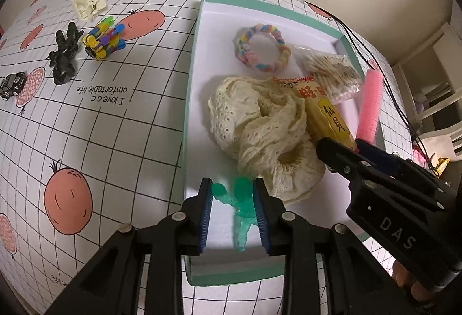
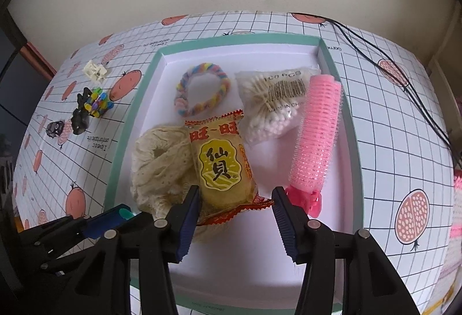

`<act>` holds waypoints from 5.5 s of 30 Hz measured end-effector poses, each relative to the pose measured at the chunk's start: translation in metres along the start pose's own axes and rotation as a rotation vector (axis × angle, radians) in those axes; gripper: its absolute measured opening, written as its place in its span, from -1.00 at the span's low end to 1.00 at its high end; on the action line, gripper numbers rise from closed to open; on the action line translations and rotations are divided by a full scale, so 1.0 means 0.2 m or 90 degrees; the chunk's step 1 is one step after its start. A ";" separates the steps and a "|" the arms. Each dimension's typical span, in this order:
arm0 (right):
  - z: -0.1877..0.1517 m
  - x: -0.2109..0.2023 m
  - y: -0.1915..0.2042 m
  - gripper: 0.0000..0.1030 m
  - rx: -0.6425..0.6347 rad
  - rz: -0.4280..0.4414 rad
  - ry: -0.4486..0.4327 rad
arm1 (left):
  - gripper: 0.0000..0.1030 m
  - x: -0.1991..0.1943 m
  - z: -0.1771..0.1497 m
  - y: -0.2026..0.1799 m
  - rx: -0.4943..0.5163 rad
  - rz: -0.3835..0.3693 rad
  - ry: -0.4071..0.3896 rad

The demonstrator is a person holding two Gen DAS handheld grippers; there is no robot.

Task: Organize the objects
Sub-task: 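Open both tools to release the figure and snack packet in the tray, then move both tools back toward the toy car and block toy, then grasp the black toy car with left tool while right tool grasps multicolour block toy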

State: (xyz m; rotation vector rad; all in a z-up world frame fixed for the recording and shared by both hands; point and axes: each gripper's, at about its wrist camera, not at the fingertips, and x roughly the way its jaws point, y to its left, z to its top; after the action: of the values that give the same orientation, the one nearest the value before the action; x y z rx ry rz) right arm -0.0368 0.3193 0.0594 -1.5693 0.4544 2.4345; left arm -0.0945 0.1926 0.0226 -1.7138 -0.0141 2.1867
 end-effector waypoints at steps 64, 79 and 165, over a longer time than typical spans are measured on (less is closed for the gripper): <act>0.04 -0.11 0.05 1.00 -0.042 -0.005 -0.053 | 0.76 -0.23 0.10 0.30 -0.134 0.070 -0.164; 0.05 -0.13 0.04 1.00 -0.026 -0.002 -0.065 | 0.76 -0.23 0.12 0.31 -0.125 0.052 -0.160; 0.38 0.45 0.99 -0.08 -0.067 0.085 -0.114 | 0.13 -0.19 0.45 1.58 -0.314 0.104 -0.243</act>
State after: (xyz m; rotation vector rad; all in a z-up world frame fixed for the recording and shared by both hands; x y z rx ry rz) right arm -0.2040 0.1636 0.0347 -1.3816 0.4178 2.7121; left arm -0.2574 -0.0946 0.0110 -1.5292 -0.5710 2.7744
